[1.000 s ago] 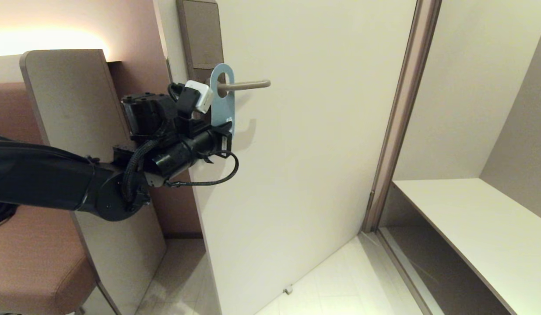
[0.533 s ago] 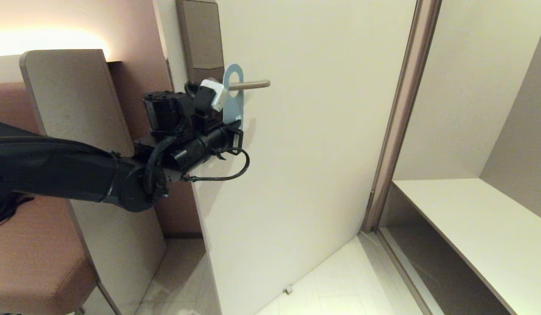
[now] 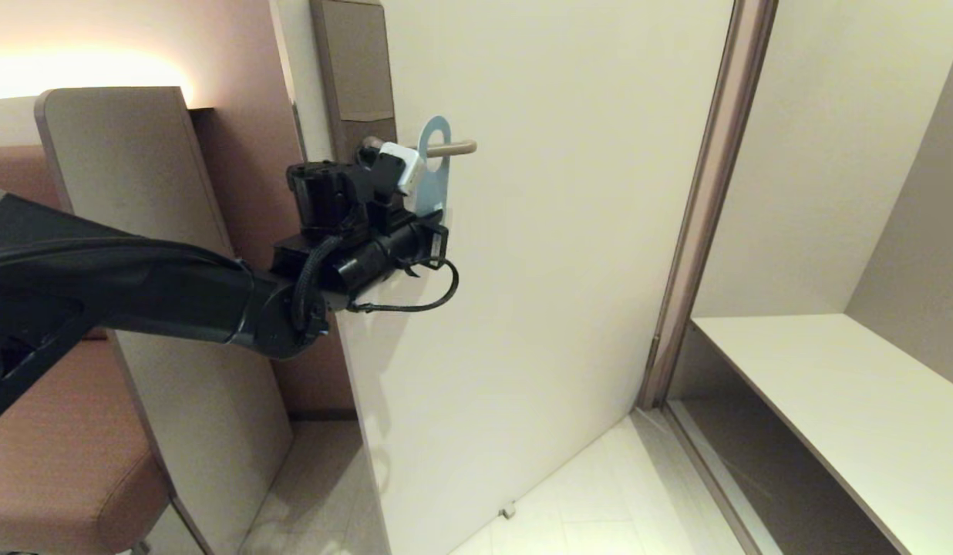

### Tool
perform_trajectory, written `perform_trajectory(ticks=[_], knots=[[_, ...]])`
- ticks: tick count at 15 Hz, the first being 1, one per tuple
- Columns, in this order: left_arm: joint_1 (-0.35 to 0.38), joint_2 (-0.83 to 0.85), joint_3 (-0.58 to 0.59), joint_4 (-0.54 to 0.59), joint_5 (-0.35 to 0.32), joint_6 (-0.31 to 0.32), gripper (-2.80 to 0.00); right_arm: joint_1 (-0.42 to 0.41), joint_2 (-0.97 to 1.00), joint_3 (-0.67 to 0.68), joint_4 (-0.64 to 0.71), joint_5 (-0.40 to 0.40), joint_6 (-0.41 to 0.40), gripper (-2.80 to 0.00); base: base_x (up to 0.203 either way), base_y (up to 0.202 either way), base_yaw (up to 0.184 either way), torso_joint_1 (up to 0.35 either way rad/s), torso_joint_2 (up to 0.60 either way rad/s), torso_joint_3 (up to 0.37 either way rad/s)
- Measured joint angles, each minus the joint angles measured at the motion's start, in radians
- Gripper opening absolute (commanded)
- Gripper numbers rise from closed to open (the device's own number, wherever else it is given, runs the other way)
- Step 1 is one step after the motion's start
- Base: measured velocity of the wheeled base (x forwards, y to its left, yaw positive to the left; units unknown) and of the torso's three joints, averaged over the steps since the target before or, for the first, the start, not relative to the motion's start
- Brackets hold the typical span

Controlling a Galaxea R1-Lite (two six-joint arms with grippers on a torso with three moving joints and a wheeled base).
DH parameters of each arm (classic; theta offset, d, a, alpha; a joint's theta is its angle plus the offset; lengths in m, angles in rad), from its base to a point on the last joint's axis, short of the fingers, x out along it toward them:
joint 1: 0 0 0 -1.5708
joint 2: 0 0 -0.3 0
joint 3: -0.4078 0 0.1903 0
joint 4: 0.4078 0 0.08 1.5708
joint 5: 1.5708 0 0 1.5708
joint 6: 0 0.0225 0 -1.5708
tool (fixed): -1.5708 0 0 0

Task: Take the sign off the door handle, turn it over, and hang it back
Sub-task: Take down the sign

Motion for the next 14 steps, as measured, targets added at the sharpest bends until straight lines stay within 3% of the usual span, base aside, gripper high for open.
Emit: perform_trajectory(ticks=[14], knots=[[0.059, 0.101, -0.127, 0.004, -0.002, -0.012, -2.8, 0.0, 0.0, 0.0, 0.0, 0.0, 0.0, -2.8, 0.0, 0.0, 0.0, 0.0, 0.0, 0.0]])
